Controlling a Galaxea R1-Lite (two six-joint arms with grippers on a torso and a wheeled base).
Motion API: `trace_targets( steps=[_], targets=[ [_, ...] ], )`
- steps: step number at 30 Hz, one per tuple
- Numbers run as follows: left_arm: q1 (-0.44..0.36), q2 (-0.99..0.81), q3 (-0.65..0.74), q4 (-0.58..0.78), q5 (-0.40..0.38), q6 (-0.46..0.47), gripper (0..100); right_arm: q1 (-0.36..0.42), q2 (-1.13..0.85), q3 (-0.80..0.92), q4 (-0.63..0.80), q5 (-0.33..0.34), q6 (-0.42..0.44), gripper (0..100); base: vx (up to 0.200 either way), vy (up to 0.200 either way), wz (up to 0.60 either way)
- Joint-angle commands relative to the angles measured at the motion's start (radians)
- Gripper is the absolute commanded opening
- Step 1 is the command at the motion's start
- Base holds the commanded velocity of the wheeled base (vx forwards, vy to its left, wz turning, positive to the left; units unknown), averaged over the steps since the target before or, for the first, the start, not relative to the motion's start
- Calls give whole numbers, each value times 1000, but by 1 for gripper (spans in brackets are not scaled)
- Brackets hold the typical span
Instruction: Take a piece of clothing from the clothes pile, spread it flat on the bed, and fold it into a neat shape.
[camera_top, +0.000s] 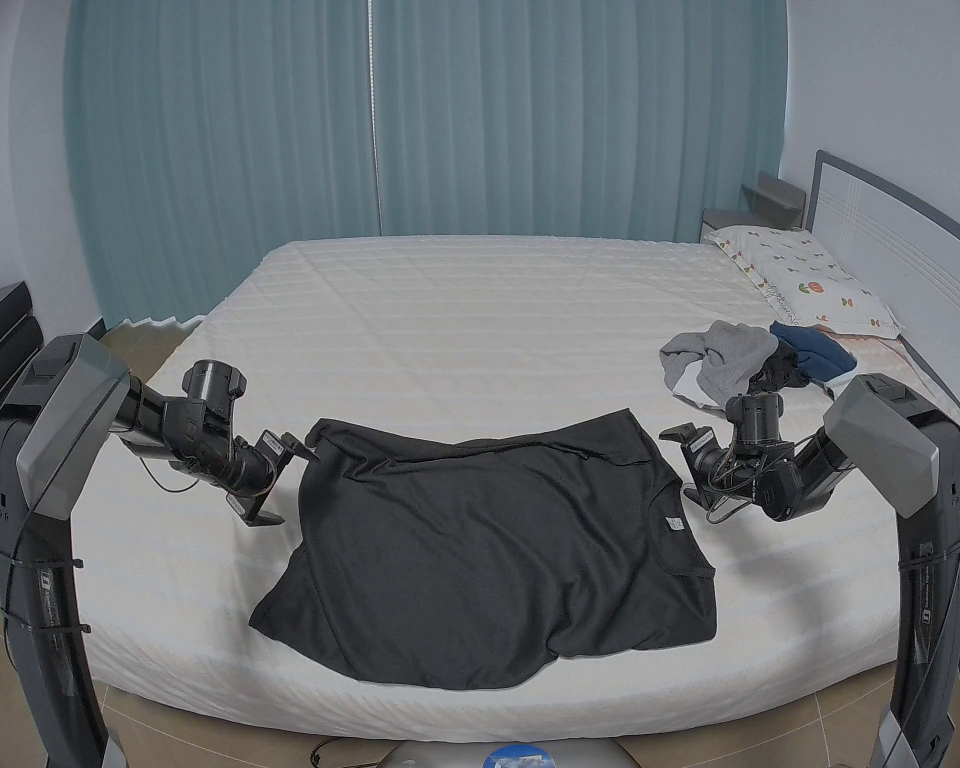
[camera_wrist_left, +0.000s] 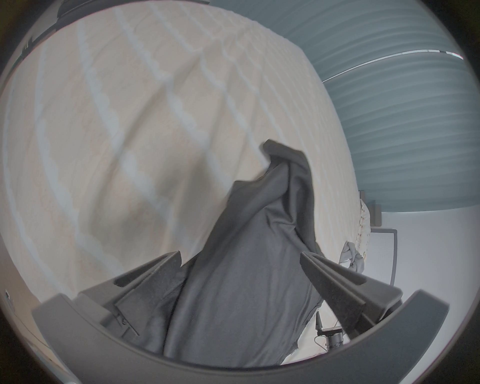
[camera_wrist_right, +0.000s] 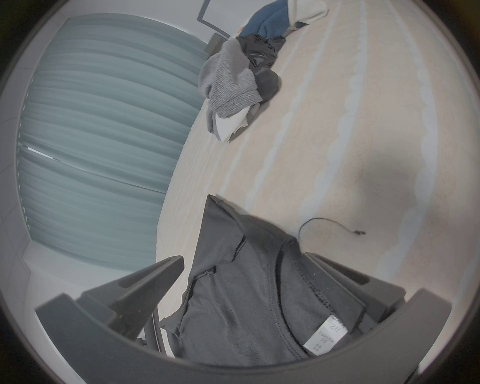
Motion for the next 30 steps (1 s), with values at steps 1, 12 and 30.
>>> trace_targets(
  steps=[1,12,30],
  targets=[
    [4,-94,192,-120,1,-24,100,-9,-15,54,-1,32,1,100,0,0,0],
    [2,-163,558,-666,35,-138,100,-12,-14,74,2,38,-54,100,0,0,0],
    [22,-163,613,-672,77,-130,100,4,6,151,-109,39,-134,100,0,0,0]
  ],
)
